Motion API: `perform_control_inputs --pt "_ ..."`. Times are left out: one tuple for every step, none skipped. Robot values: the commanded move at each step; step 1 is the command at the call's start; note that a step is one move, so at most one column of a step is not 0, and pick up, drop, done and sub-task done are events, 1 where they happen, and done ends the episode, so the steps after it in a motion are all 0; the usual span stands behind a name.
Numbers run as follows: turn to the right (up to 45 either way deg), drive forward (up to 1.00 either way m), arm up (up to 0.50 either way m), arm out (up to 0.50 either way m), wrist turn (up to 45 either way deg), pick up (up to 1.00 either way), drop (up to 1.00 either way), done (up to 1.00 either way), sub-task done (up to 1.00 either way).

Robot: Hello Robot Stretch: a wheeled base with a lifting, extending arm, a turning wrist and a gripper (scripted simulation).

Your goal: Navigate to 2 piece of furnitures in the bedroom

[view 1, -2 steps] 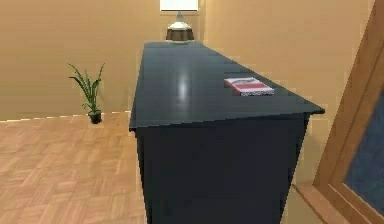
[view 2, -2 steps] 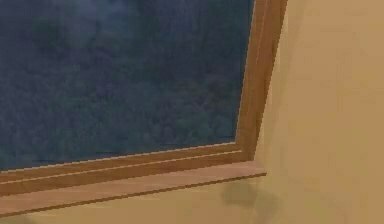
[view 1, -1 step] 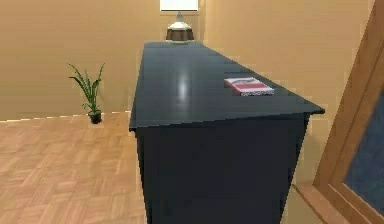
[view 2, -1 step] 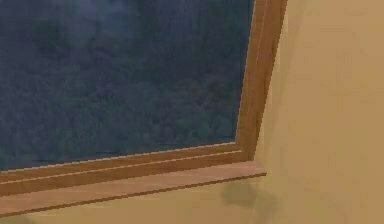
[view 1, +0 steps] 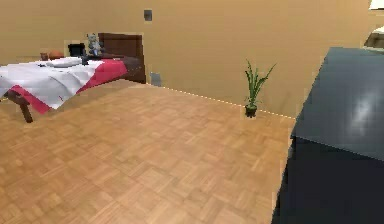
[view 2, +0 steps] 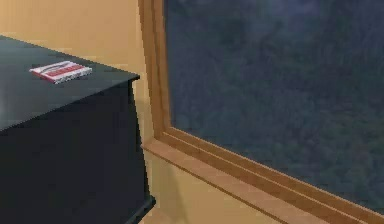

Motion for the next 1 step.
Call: perform_control_inputs --pt "-9.0 0.00 0.00 0.00 0.0 0.00 0.00 0.00 0.00"
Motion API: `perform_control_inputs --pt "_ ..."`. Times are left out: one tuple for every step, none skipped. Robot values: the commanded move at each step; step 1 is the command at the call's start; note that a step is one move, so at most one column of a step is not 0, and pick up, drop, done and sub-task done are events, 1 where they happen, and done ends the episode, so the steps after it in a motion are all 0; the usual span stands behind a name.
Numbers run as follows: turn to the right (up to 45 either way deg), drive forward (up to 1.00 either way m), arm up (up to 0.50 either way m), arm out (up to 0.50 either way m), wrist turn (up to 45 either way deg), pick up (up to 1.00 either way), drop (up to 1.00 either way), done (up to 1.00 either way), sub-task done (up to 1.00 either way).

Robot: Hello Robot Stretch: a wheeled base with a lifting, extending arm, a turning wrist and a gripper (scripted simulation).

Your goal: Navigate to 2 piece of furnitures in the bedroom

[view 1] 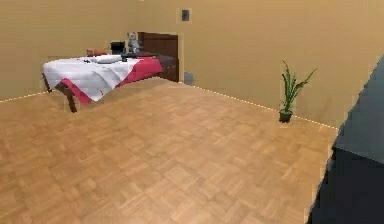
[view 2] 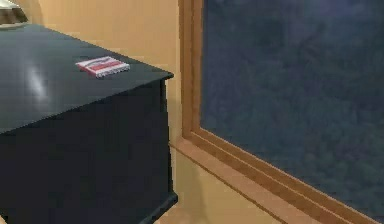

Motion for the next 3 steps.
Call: perform_control_inputs --pt "0.0 1.00 0.00 0.00 0.0 0.00 0.00 0.00 0.00" --pt "0.0 0.10 0.00 0.00 0.0 0.00 0.00 0.00 0.00" --pt "42.0 0.00 0.00 0.00 0.0 0.00 0.00 0.00 0.00"
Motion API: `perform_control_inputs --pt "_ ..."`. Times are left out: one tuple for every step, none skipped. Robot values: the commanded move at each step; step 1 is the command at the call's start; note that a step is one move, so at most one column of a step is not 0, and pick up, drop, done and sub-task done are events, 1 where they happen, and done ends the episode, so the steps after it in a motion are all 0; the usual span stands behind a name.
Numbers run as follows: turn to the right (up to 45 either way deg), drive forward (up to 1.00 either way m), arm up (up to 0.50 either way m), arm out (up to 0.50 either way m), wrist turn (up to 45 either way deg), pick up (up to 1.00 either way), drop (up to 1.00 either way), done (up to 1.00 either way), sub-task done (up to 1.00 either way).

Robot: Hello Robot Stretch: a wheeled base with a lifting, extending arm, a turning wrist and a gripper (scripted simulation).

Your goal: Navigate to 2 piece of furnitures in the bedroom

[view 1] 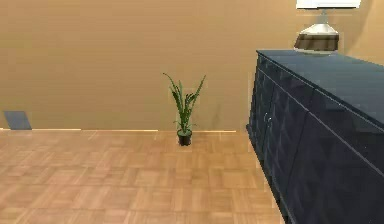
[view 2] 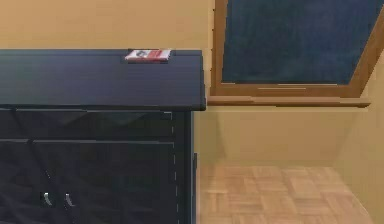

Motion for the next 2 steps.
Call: perform_control_inputs --pt "0.0 1.00 0.00 0.00 0.0 0.00 0.00 0.00 0.00" --pt "3.0 0.00 0.00 0.00 0.0 0.00 0.00 0.00 0.00"
